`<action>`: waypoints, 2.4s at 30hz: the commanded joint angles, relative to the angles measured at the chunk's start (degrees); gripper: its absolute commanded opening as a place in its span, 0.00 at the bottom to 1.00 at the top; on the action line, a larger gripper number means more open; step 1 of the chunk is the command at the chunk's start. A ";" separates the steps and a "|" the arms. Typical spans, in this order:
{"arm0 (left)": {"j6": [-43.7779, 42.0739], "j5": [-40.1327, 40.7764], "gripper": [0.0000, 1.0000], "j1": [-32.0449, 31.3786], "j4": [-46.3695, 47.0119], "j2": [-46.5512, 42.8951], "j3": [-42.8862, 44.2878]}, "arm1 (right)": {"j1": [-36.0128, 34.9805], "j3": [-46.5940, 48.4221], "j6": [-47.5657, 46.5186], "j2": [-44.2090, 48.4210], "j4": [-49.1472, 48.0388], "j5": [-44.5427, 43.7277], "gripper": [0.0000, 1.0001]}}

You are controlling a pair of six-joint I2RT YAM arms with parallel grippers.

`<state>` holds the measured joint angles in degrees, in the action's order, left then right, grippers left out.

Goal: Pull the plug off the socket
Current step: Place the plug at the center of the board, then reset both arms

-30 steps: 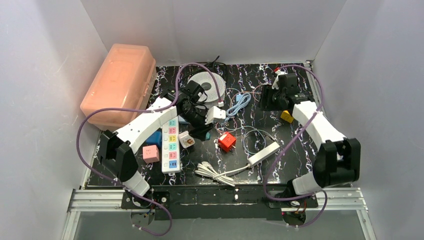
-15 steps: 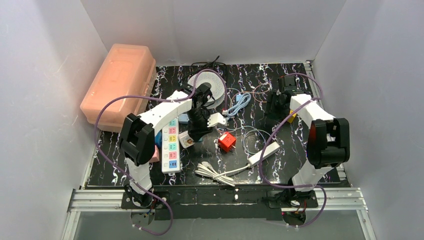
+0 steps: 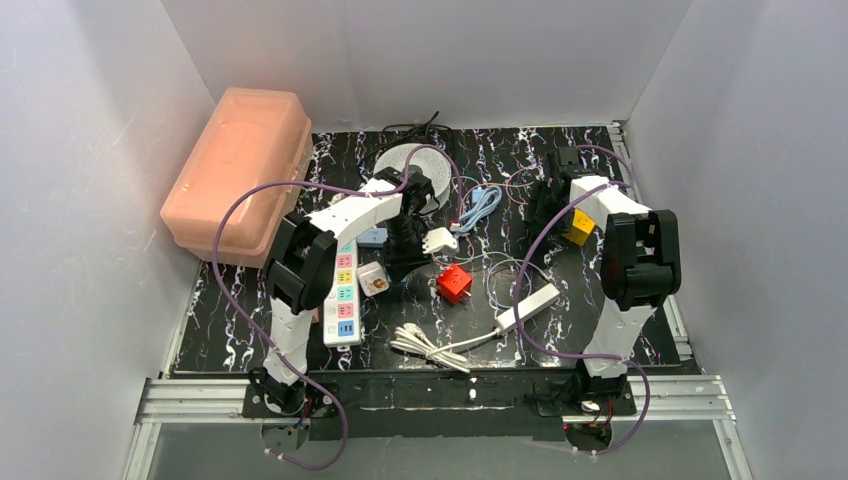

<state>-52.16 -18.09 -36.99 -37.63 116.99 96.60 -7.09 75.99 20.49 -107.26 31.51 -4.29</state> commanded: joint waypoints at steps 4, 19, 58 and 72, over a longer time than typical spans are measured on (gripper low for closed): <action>2.52 -0.25 0.00 -0.27 -5.68 2.57 2.03 | 0.32 4.41 0.98 -1.14 -3.11 0.32 0.45; 7.50 -2.30 0.98 -0.36 -6.89 4.72 7.00 | 0.27 8.02 0.30 -4.30 -0.52 -0.36 0.84; 53.51 0.35 0.98 43.64 23.52 -41.66 -31.66 | 11.69 -40.03 6.32 54.24 -25.63 -17.70 0.94; 58.61 0.20 0.98 43.76 61.38 -33.06 -54.99 | 11.66 -54.06 -6.59 42.05 -63.70 -12.60 0.94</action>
<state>5.93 -18.24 6.26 13.89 83.24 46.76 4.49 23.66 18.44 -63.53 -16.84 -19.86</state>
